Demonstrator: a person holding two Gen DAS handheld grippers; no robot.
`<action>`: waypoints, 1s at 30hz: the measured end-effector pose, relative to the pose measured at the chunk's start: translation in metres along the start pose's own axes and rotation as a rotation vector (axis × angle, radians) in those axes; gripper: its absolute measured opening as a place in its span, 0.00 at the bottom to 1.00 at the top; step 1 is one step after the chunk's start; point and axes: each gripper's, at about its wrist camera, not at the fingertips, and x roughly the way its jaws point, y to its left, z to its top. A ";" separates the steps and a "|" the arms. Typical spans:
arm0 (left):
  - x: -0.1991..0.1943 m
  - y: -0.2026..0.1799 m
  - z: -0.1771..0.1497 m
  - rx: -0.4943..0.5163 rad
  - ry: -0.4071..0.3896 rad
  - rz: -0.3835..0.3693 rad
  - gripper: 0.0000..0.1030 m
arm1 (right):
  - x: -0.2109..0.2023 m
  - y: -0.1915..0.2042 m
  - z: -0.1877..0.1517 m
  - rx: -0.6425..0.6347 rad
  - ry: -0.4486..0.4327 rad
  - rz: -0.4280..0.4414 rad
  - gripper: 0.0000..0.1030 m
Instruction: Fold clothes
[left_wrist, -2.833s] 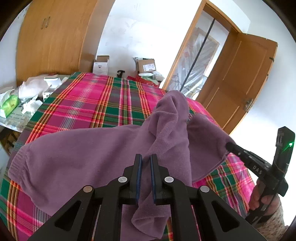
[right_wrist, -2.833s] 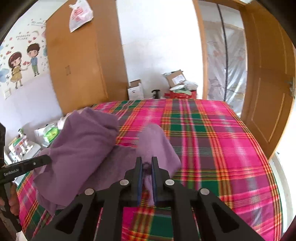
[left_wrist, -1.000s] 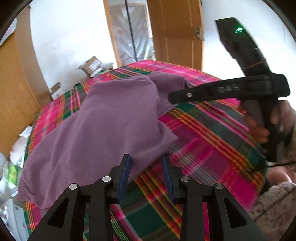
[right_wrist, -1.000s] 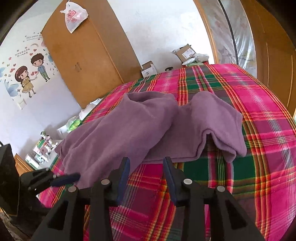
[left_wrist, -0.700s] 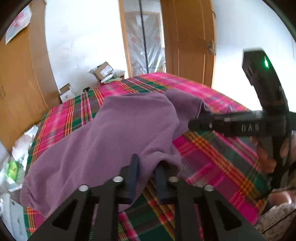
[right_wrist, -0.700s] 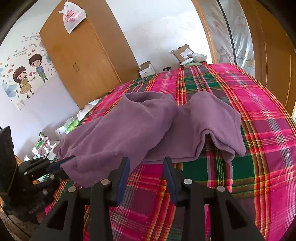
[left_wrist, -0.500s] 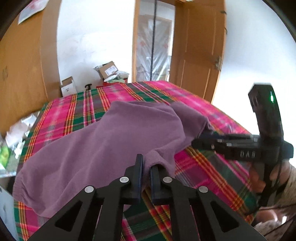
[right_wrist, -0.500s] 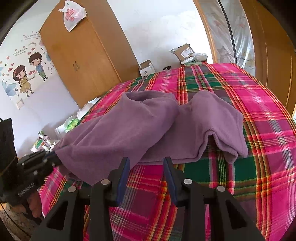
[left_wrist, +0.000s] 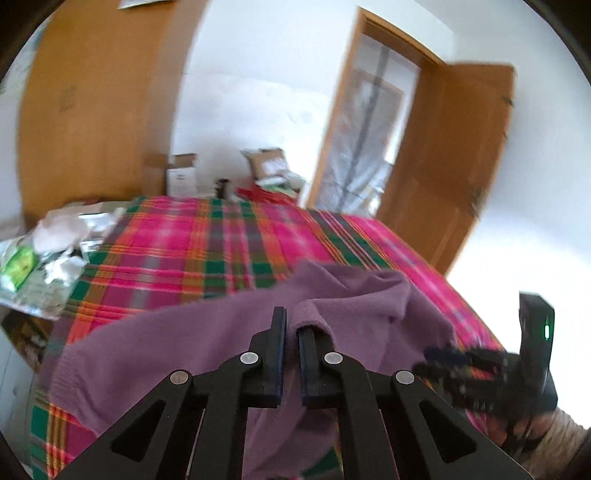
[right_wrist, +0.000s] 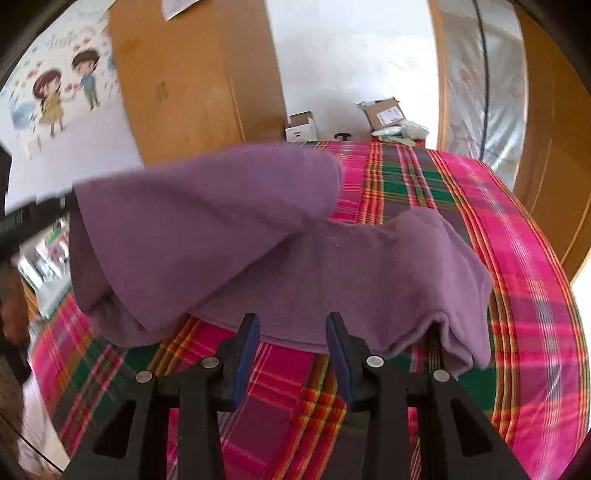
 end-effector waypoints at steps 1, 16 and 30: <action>-0.002 0.006 0.004 -0.019 -0.013 0.016 0.06 | 0.003 0.002 0.002 -0.021 0.005 -0.005 0.37; 0.000 0.066 0.012 -0.158 -0.047 0.140 0.06 | 0.040 0.027 0.001 -0.157 0.086 0.013 0.37; -0.003 0.097 0.008 -0.245 -0.055 0.220 0.06 | 0.057 0.048 0.004 -0.266 0.114 0.030 0.37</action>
